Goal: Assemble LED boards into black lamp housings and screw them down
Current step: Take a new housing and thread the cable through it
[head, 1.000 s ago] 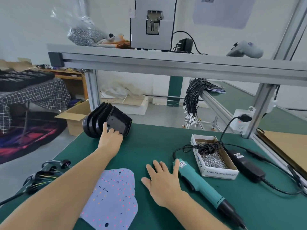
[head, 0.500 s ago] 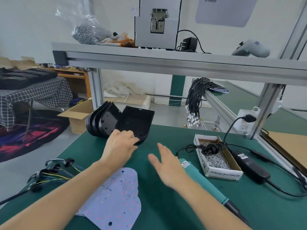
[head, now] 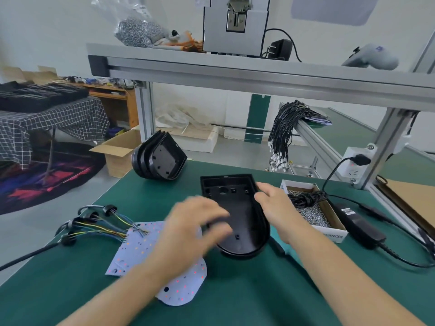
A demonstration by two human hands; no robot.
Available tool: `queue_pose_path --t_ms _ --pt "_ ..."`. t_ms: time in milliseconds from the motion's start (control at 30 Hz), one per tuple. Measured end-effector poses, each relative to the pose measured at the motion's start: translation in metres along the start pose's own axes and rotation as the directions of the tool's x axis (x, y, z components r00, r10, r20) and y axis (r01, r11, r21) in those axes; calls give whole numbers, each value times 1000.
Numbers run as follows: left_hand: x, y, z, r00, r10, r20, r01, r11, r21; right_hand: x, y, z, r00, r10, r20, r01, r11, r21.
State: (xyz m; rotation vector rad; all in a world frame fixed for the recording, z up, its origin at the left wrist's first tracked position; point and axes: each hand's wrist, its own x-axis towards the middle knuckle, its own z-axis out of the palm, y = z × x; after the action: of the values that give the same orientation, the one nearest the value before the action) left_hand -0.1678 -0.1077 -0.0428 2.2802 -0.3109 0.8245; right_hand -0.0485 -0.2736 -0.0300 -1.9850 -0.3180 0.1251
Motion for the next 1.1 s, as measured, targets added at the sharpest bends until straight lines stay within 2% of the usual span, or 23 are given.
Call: queue_pose_path --t_ms 33,67,100,133,167,200,233,267,300,433,567,600,733,833,900,1000,1033,1100 --pt "4 -14 -14 986 -150 -71 148 989 -28 -3 2 -6 1000 -12 9 12 999 -46" --pt "8 -32 -29 956 -286 -65 288 957 24 -5 5 -12 1000 -19 25 21 995 -95" --pt "10 -51 -44 907 -419 43 408 900 151 -7 8 -17 999 -18 47 25 989 -147" --pt "10 -68 -57 817 -532 221 457 832 314 -9 10 -21 997 -9 73 23 979 -201" --pt "10 -82 -67 697 -602 390 423 784 454 -11 11 -22 995 2 103 24 966 -258" --pt "8 -91 -72 576 -632 519 364 767 529 -13 13 -22 991 12 132 30 950 -312" --pt "7 -97 -74 488 -635 599 326 769 550 -14 15 -21 988 21 153 35 933 -358" --pt "5 -100 -74 443 -635 633 314 771 554 -16 17 -18 986 30 164 37 919 -392" --pt "4 -102 -73 440 -637 633 301 769 564 -17 17 -16 984 38 171 37 909 -415" --pt "7 -108 -76 570 -593 568 159 759 632 -25 20 -3 977 68 201 43 865 -500" --pt "6 -125 -92 661 -604 445 29 614 789 -31 24 1 978 90 187 43 796 -604" --pt "4 -129 -95 689 -590 422 30 605 796 -32 25 2 977 104 187 39 773 -634" --pt "4 -136 -105 817 -464 342 130 726 675 -37 11 8 978 120 170 68 589 -805" --pt "12 -130 -115 912 -343 223 162 803 573 -39 -2 15 986 -35 165 157 547 -822" --pt "17 -119 -121 951 -248 182 102 813 574 -38 -13 25 966 -167 199 260 586 -768" --pt "23 -102 -124 993 -35 109 -31 832 553 -32 -30 50 914 -250 320 389 768 -510" --pt "24 -96 -123 998 4 68 -39 848 528 -31 -37 61 891 -224 395 380 843 -380" --pt "25 -83 -119 1000 -22 -9 24 902 432 -29 -47 82 852 -172 495 256 961 -107"
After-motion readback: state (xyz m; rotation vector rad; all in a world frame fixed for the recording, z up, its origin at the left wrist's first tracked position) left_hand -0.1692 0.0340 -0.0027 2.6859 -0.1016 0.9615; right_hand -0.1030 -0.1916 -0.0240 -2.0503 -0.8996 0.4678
